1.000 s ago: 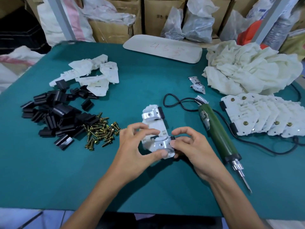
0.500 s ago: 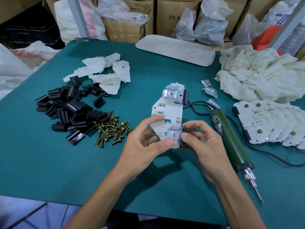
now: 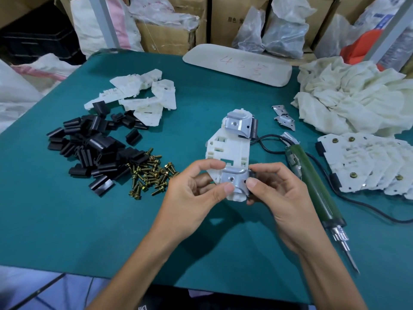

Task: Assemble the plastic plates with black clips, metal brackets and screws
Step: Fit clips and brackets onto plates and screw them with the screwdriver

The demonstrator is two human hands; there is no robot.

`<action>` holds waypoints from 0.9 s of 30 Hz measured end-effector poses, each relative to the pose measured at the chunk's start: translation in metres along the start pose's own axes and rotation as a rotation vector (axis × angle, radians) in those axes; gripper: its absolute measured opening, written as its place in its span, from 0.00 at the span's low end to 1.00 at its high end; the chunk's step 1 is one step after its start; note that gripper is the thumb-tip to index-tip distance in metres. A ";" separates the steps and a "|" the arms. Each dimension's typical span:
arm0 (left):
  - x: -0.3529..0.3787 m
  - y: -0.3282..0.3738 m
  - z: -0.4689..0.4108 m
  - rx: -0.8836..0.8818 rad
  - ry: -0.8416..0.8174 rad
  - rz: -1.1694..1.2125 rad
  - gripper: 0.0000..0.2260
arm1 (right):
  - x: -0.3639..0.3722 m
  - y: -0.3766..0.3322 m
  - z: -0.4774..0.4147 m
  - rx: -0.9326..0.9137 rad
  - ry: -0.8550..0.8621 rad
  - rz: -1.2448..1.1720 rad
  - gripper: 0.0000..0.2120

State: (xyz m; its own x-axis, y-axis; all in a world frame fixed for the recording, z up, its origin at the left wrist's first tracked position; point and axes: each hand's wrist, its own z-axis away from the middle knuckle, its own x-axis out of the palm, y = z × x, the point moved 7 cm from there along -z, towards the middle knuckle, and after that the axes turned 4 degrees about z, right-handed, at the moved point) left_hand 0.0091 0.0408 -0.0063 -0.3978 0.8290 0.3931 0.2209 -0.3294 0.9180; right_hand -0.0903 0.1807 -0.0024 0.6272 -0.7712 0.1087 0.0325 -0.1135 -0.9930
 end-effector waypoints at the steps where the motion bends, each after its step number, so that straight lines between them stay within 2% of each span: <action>1: 0.001 0.000 0.001 -0.003 -0.009 -0.002 0.16 | 0.000 0.001 0.000 0.002 0.002 -0.012 0.10; 13: 0.000 -0.008 0.005 -0.047 -0.017 0.009 0.16 | 0.002 0.013 0.005 -0.001 0.025 -0.071 0.10; 22: -0.012 -0.030 0.011 -0.119 0.071 0.004 0.18 | 0.011 0.038 0.016 0.144 0.135 -0.177 0.10; 27: -0.016 -0.043 0.015 -0.179 0.120 0.055 0.18 | 0.010 0.043 0.021 0.189 -0.010 -0.063 0.23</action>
State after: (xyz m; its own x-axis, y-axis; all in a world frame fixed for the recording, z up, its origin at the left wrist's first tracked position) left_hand 0.0194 0.0488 -0.0527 -0.4947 0.7513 0.4368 0.0877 -0.4569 0.8852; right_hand -0.0667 0.1814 -0.0453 0.6274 -0.7597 0.1710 0.2169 -0.0404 -0.9754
